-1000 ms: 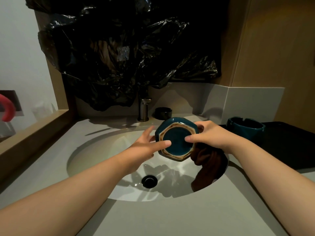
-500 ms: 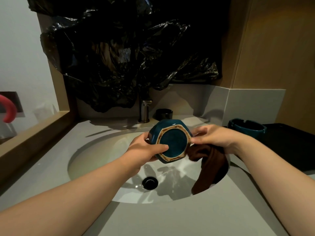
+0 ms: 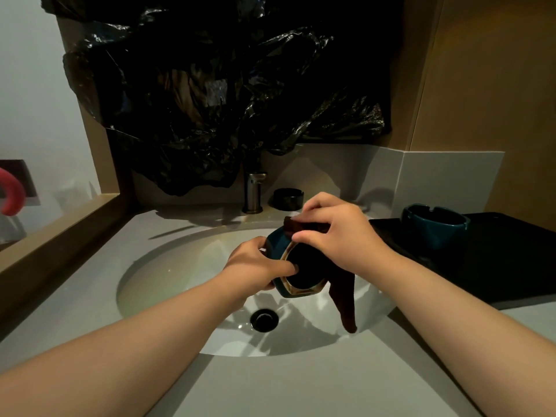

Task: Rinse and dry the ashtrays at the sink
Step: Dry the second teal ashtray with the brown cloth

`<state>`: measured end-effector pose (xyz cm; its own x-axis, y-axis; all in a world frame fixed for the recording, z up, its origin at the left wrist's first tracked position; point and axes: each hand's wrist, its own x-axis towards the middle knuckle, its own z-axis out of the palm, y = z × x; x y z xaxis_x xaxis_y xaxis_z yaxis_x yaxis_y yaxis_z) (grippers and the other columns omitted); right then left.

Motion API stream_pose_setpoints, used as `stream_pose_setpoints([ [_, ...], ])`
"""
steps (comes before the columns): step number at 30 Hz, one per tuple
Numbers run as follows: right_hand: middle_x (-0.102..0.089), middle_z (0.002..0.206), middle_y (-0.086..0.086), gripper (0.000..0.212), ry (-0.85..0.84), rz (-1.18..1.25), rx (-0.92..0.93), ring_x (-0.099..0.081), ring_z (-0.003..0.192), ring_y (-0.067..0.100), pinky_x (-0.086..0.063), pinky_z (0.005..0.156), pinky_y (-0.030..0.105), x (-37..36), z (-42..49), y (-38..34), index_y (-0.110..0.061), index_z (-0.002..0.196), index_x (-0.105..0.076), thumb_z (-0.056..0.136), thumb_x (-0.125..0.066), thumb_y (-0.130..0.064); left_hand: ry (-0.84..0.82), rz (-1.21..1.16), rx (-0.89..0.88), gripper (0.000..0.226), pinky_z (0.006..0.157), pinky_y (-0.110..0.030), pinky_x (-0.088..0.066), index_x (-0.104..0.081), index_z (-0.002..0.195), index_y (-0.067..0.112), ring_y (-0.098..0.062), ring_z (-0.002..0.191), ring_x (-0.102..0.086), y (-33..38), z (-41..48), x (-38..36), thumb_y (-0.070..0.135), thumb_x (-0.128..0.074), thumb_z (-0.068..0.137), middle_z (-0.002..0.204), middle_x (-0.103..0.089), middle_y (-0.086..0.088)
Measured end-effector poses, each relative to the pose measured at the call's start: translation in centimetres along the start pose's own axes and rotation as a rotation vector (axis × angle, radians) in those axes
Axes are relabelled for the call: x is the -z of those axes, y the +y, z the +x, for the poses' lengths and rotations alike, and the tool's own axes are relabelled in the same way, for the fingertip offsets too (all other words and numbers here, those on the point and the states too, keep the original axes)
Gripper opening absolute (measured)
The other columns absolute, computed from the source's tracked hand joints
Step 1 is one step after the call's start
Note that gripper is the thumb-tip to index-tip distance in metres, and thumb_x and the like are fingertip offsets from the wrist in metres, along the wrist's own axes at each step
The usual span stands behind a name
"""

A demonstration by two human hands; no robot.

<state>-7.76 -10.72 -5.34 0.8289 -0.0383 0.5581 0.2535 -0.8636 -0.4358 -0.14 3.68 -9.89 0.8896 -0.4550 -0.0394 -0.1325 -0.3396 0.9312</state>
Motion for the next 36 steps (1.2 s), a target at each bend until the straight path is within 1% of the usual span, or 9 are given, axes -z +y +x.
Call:
stream_pose_setpoints([
  [7, -0.062, 0.090, -0.006, 0.015, 0.129, -0.042, -0.196, -0.058, 0.094, 0.016, -0.046, 0.094, 0.031, 2.0, 0.1, 2.9, -0.013, 0.096, -0.074, 0.084, -0.068, -0.009, 0.004, -0.102, 0.044, 0.037, 0.073, -0.036, -0.061, -0.058, 0.100, 0.021, -0.023, 0.088, -0.071, 0.0, 0.1, 0.2, 0.019, -0.082, 0.073, 0.099, -0.070, -0.006],
  [10, -0.062, 0.096, -0.008, 0.019, 0.162, -0.019, -0.042, -0.056, 0.098, 0.013, -0.046, 0.095, 0.033, 1.4, -0.1, 1.4, -0.017, 0.102, -0.073, 0.084, -0.067, -0.011, -0.002, -0.097, 0.040, 0.035, 0.075, -0.037, -0.061, -0.059, 0.099, 0.020, -0.024, 0.088, -0.070, 0.0, 0.0, 0.0, 0.020, -0.082, 0.072, 0.097, -0.071, -0.007],
  [12, -0.059, 0.098, -0.010, 0.021, 0.088, -0.074, 0.100, -0.053, 0.099, 0.011, -0.046, 0.092, 0.032, 0.5, -0.2, 0.1, -0.019, 0.105, -0.073, 0.086, -0.065, -0.013, -0.013, -0.104, 0.033, 0.034, 0.075, -0.036, -0.061, -0.060, 0.100, 0.019, -0.024, 0.089, -0.070, 0.0, 0.0, -0.1, 0.018, -0.081, 0.073, 0.098, -0.071, -0.008],
  [14, -0.057, 0.097, -0.009, 0.021, 0.083, -0.098, 0.142, -0.053, 0.098, 0.012, -0.047, 0.089, 0.034, 0.0, -0.1, 0.0, -0.018, 0.105, -0.073, 0.086, -0.065, -0.012, -0.028, -0.183, 0.035, 0.034, 0.076, -0.036, -0.060, -0.060, 0.103, 0.016, -0.024, 0.088, -0.071, -0.1, -0.1, -0.2, 0.017, -0.079, 0.075, 0.098, -0.072, -0.010],
  [16, -0.054, 0.092, -0.011, 0.019, 0.167, -0.008, 0.080, -0.056, 0.096, 0.013, -0.048, 0.090, 0.031, 0.4, 0.1, 0.7, -0.014, 0.099, -0.075, 0.084, -0.066, -0.006, -0.035, -0.278, 0.037, 0.034, 0.080, -0.038, -0.060, -0.061, 0.105, 0.015, -0.026, 0.087, -0.072, -0.1, -0.2, -0.2, 0.018, -0.078, 0.077, 0.097, -0.073, -0.012],
  [19, -0.055, 0.086, -0.015, 0.017, 0.200, 0.098, -0.060, -0.058, 0.089, 0.008, -0.045, 0.086, 0.014, 1.3, 0.0, 1.9, -0.014, 0.088, -0.074, 0.082, -0.067, 0.001, -0.034, -0.383, 0.045, 0.035, 0.084, -0.039, -0.058, -0.062, 0.109, 0.013, -0.026, 0.089, -0.072, -0.3, -0.1, -0.1, 0.020, -0.076, 0.078, 0.095, -0.075, -0.012],
  [24, -0.066, 0.090, -0.005, 0.015, 0.223, 0.185, -0.255, -0.059, 0.090, 0.008, -0.046, 0.085, 0.023, 1.8, 0.1, 3.0, -0.015, 0.095, -0.074, 0.085, -0.067, -0.006, -0.012, -0.440, 0.062, 0.036, 0.083, -0.038, -0.058, -0.060, 0.111, 0.014, -0.028, 0.090, -0.072, -0.3, 0.2, 0.7, 0.020, -0.075, 0.079, 0.096, -0.074, -0.012],
  [31, -0.065, 0.095, -0.005, 0.018, 0.184, 0.206, -0.244, -0.059, 0.096, 0.011, -0.045, 0.091, 0.026, 1.3, 0.1, 2.8, -0.015, 0.103, -0.073, 0.087, -0.065, -0.011, -0.047, -0.450, 0.056, 0.035, 0.089, -0.042, -0.056, -0.060, 0.112, 0.013, -0.028, 0.091, -0.072, -0.4, 0.1, 0.4, 0.017, -0.074, 0.081, 0.096, -0.075, -0.012],
  [36, -0.061, 0.087, -0.011, 0.016, 0.135, 0.109, -0.201, -0.058, 0.090, 0.009, -0.043, 0.085, 0.019, 1.4, 0.0, 2.8, -0.014, 0.098, -0.074, 0.085, -0.067, -0.009, -0.037, -0.557, 0.094, 0.031, 0.078, -0.035, -0.057, -0.059, 0.111, 0.008, -0.028, 0.086, -0.072, -0.4, 0.1, 1.0, 0.016, -0.071, 0.084, 0.093, -0.074, -0.012],
])
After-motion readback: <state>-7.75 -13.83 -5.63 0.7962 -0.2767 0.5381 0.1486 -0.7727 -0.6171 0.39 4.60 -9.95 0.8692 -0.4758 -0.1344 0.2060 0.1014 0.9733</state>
